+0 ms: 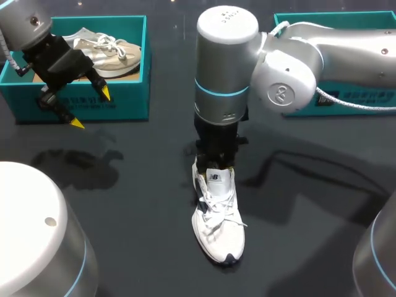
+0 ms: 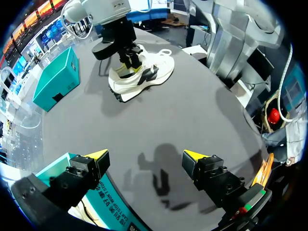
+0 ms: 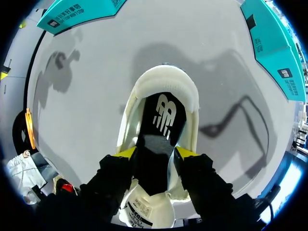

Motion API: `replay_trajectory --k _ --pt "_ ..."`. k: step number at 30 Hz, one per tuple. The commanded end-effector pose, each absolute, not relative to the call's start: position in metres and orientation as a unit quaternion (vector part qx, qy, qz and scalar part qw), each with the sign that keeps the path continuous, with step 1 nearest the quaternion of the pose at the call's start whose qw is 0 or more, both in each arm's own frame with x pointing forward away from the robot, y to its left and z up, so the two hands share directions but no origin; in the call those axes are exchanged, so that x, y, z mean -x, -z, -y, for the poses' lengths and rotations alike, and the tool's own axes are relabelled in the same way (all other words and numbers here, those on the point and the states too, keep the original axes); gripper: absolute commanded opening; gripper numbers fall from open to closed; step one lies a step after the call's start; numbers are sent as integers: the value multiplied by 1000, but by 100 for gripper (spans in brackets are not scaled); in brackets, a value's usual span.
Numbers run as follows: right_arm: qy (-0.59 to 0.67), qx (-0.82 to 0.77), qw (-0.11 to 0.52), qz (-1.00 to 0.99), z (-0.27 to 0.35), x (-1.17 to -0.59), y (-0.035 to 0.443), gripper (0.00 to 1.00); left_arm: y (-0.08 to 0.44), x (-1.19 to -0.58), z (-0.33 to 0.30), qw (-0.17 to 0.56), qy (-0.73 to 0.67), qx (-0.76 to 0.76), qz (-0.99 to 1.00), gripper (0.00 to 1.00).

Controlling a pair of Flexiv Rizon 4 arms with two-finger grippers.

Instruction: Take the shoe out of the shoebox, open the shoe tongue, remove and reinsert the insole, then place the shoe into the shoebox

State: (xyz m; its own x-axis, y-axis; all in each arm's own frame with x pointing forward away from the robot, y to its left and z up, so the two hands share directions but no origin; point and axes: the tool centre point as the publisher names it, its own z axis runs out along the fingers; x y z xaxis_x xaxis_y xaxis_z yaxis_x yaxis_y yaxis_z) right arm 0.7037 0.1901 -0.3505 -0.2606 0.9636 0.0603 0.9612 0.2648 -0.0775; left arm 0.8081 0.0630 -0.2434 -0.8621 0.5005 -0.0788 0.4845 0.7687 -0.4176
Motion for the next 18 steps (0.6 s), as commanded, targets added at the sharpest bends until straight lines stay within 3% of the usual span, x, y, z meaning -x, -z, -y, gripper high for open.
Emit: replay_trajectory --k 1,11,14,18 --pt "-22 606 35 794 -199 -701 347 54 243 -807 -64 18 -216 262 940 100" --pt "-30 620 32 783 -196 -697 349 96 243 -807 -64 18 -216 262 940 100" --pt "-29 629 26 776 -195 -694 348 92 243 -807 -64 18 -216 262 940 100" --pt "-26 639 20 769 -192 -691 347 73 243 -807 -64 18 -216 262 940 100"
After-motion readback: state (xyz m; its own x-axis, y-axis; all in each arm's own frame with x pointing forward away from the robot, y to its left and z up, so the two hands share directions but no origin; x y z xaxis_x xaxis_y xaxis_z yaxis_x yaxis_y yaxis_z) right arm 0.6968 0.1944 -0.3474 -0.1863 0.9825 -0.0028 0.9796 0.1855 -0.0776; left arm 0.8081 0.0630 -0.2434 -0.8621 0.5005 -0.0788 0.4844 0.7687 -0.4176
